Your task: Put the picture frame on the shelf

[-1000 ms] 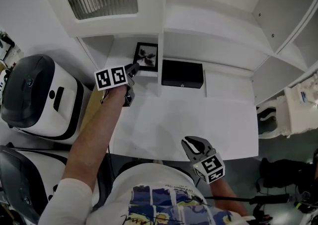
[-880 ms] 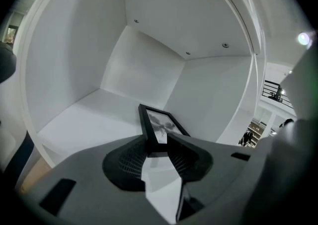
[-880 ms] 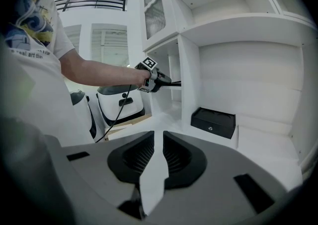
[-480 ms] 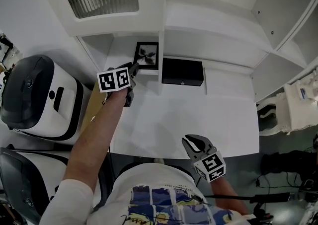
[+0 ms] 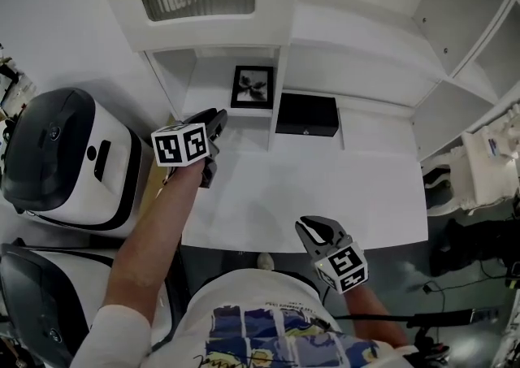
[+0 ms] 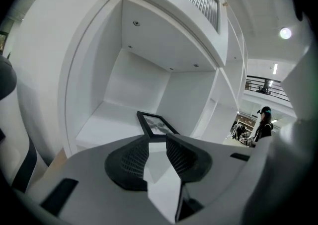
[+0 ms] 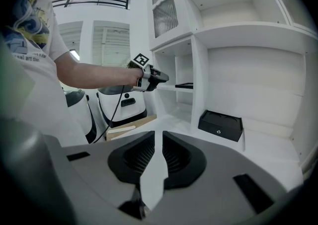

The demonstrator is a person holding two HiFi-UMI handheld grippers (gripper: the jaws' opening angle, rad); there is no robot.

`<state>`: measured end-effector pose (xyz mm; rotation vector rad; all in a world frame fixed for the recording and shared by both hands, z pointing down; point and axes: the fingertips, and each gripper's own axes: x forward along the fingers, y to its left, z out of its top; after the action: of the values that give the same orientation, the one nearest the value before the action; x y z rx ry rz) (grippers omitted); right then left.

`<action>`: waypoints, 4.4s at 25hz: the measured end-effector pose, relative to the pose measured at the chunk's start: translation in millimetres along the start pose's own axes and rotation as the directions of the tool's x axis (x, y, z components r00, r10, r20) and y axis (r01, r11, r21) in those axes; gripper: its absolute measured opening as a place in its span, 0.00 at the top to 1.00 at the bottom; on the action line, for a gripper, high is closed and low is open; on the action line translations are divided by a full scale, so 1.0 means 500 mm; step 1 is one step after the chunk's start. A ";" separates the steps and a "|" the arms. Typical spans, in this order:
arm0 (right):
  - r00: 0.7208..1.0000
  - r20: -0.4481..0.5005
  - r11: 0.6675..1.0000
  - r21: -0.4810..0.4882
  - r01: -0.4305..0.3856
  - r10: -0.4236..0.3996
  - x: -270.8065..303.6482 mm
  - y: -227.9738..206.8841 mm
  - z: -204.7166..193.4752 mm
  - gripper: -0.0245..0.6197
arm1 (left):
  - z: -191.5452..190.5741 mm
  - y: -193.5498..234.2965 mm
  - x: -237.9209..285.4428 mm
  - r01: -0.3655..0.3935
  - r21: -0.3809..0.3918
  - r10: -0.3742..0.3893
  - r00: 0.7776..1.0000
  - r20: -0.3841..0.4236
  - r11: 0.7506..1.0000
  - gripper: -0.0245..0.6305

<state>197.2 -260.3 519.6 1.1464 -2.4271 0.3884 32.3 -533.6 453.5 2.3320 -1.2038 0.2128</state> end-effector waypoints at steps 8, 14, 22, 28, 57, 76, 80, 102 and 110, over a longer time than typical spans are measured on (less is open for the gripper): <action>1.000 -0.014 1.000 -0.017 0.009 -0.009 0.032 0.102 0.016 0.87 | -0.047 0.005 -0.141 0.076 0.036 -0.075 0.997 -0.013 0.996 0.84; 1.000 -0.013 0.999 -0.034 0.017 -0.018 0.051 0.190 0.034 0.89 | -0.104 0.018 -0.267 0.141 0.027 -0.140 0.989 -0.042 0.990 0.90; 0.999 -0.007 0.998 -0.036 0.047 -0.047 0.054 0.294 0.046 0.90 | -0.181 -0.015 -0.418 0.255 0.101 -0.245 0.964 -0.102 0.962 0.94; 0.999 0.001 0.998 -0.026 0.051 -0.051 0.057 0.377 0.043 0.91 | -0.252 -0.059 -0.530 0.357 0.139 -0.336 0.929 -0.154 0.924 0.94; 0.999 -0.019 0.996 -0.085 0.040 -0.041 0.030 0.581 0.025 0.92 | -0.414 -0.139 -0.787 0.501 0.204 -0.459 0.860 -0.221 0.841 0.94; 0.999 -0.010 0.995 -0.096 0.034 -0.035 0.017 0.600 0.018 0.92 | -0.439 -0.168 -0.811 0.526 0.194 -0.481 0.844 -0.236 0.828 0.94; 0.999 -0.001 0.994 -0.103 0.036 -0.036 0.016 0.605 0.020 0.92 | -0.442 -0.170 -0.818 0.528 0.200 -0.482 0.843 -0.240 0.825 0.94; 1.000 -0.002 0.996 -0.084 0.026 -0.026 0.000 0.618 0.019 0.92 | -0.453 -0.177 -0.819 0.525 0.199 -0.474 0.843 -0.254 0.827 0.94; 1.000 -0.002 0.997 -0.078 0.024 -0.025 -0.003 0.603 0.009 0.92 | -0.457 -0.182 -0.801 0.522 0.200 -0.467 0.844 -0.263 0.829 0.94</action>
<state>-38.8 -74.3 494.5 1.1399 -2.4009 0.2850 -113.6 -87.1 474.3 2.6850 -0.4547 0.4367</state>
